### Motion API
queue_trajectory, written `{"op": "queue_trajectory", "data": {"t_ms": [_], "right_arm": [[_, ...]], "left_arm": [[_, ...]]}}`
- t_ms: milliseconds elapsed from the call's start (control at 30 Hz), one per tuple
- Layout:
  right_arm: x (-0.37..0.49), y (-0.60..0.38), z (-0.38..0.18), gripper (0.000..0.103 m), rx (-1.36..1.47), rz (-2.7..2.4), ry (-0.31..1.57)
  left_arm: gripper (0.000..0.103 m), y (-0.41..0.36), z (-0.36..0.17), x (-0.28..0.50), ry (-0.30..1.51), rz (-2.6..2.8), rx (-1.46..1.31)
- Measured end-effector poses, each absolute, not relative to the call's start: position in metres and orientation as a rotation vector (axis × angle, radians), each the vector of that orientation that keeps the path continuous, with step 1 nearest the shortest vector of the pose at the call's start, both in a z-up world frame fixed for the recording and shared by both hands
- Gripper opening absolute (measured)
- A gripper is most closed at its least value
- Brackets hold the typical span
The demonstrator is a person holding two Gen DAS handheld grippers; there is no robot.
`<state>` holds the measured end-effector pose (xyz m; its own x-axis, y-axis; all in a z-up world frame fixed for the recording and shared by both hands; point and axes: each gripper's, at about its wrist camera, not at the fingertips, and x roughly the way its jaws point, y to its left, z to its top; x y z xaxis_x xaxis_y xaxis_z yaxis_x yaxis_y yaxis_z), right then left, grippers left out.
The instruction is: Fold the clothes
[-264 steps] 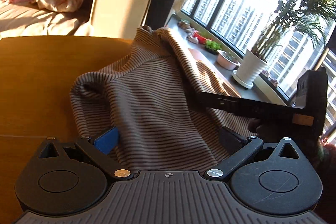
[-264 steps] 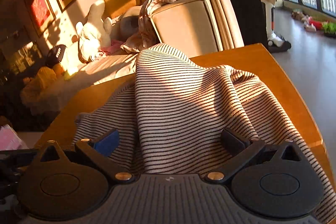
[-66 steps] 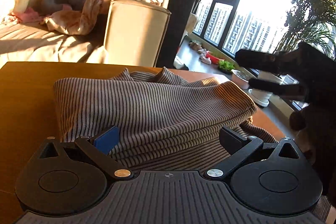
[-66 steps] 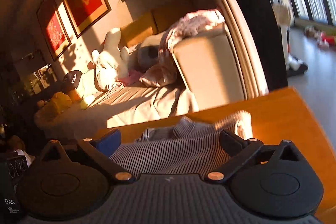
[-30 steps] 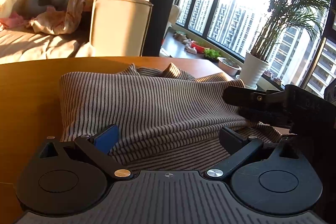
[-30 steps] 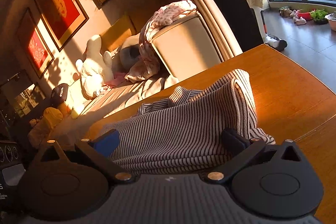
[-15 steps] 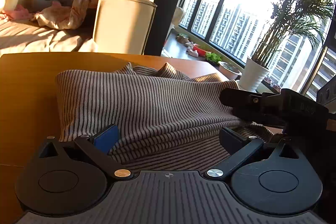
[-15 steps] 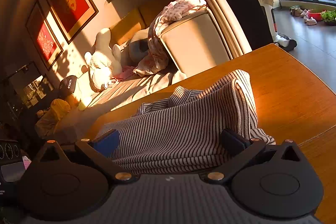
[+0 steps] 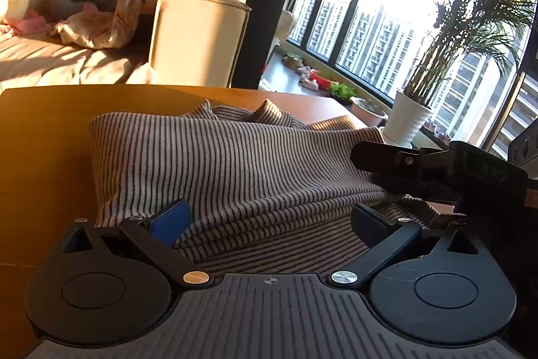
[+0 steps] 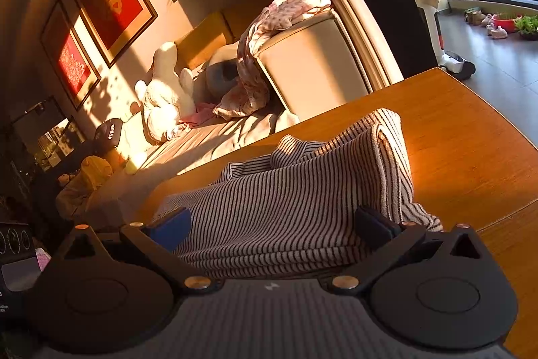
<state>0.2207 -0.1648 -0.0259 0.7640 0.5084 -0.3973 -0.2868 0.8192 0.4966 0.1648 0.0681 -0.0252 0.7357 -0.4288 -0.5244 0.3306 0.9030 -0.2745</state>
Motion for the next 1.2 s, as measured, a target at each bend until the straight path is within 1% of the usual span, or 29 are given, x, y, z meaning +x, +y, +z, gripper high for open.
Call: {"op": "queue_trajectory", "data": {"t_ms": [233, 533, 867, 967, 1067, 1133, 1167, 1200], "right_arm": [[0.226, -0.149, -0.021, 0.103, 0.291, 0.438, 0.613], [0.22, -0.167, -0.025, 0.103, 0.409, 0.454, 0.552], [0.217, -0.163, -0.023, 0.099, 0.37, 0.406, 0.532], [0.216, -0.164, -0.023, 0.093, 0.38, 0.39, 0.526], [0.216, -0.165, -0.022, 0.082, 0.365, 0.359, 0.53], [0.22, -0.167, -0.022, 0.073, 0.352, 0.358, 0.564], [0.222, -0.168, -0.022, 0.07, 0.327, 0.361, 0.578], [0.224, -0.168, -0.021, 0.064, 0.296, 0.365, 0.592]], "left_arm": [[0.103, 0.074, -0.025, 0.166, 0.617, -0.437, -0.195], [0.103, 0.065, -0.025, 0.165, 0.612, -0.408, -0.143], [0.103, 0.064, -0.025, 0.165, 0.615, -0.403, -0.128], [0.103, 0.065, -0.025, 0.164, 0.611, -0.404, -0.133], [0.103, 0.068, -0.025, 0.163, 0.606, -0.411, -0.157], [0.103, 0.073, -0.024, 0.162, 0.608, -0.425, -0.176], [0.103, 0.077, -0.024, 0.163, 0.614, -0.439, -0.186], [0.103, 0.081, -0.023, 0.163, 0.624, -0.458, -0.194]]}}
